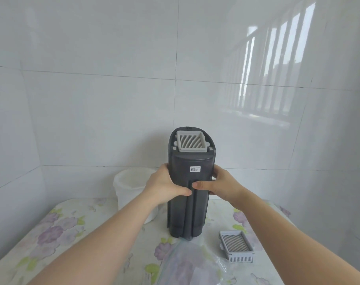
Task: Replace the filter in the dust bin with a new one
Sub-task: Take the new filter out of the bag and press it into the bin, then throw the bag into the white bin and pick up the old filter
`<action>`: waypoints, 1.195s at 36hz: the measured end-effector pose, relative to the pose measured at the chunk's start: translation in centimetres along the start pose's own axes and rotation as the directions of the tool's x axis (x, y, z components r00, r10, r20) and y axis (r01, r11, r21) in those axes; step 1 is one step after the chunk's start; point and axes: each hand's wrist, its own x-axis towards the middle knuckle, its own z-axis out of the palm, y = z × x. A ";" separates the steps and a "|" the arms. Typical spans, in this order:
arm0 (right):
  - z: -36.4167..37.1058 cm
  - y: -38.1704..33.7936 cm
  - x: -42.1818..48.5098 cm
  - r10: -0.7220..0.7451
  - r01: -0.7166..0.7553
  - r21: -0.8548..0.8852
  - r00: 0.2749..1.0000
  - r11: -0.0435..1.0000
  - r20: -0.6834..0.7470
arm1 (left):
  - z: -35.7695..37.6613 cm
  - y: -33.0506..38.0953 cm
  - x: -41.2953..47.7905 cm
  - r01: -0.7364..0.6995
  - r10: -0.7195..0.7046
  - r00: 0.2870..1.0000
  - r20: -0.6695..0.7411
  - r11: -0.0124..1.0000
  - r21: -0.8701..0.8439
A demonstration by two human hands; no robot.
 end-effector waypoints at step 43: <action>-2.3 0.2 4.0 0.022 -0.022 -0.004 0.990 1.000 -0.137 | 0.8 0.6 5.6 0.033 -0.037 0.998 0.057 0.996 0.078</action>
